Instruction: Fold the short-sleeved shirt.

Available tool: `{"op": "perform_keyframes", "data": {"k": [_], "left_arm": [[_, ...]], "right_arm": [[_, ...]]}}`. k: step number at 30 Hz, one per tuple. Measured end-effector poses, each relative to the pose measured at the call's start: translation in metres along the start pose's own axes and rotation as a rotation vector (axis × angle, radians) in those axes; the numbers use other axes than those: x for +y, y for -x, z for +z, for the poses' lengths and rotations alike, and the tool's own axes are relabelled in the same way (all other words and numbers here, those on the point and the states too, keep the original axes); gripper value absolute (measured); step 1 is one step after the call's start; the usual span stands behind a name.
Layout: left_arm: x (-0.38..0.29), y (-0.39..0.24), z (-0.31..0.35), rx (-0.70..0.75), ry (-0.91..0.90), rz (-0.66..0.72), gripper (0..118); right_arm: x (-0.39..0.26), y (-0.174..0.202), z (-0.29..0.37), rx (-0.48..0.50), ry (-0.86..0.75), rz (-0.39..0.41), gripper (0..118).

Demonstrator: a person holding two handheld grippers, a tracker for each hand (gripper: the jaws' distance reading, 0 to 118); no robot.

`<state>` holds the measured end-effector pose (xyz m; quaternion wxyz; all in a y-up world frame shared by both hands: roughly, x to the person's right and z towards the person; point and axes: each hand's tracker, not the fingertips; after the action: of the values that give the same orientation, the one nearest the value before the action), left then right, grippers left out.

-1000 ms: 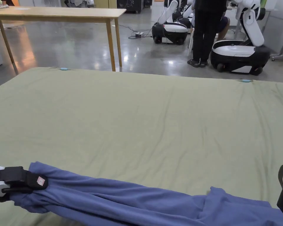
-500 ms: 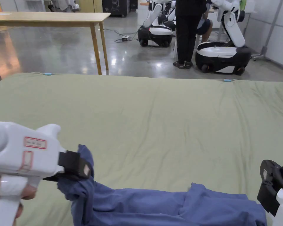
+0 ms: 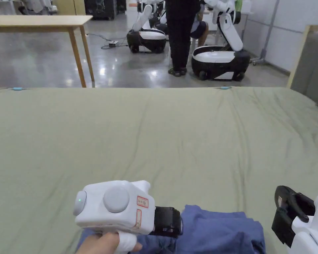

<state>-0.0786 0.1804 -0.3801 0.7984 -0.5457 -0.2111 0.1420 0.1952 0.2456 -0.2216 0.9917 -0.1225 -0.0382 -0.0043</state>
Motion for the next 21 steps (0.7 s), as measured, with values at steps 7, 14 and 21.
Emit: {"op": "perform_keyframes", "data": {"k": [7,14,21], "left_arm": [[-0.003,0.046,0.080,-0.125,-0.183,0.089,7],[-0.003,0.081,0.026,-0.156,-0.044,0.234,7],[-0.025,0.058,-0.031,-0.175,0.008,0.191,6]], "right_arm": [[-0.005,-0.003,-0.006,0.011,0.024,-0.022,2],[-0.011,0.012,-0.015,0.040,0.045,-0.010,2],[-0.014,0.016,-0.016,0.050,0.074,0.017,2]]}}
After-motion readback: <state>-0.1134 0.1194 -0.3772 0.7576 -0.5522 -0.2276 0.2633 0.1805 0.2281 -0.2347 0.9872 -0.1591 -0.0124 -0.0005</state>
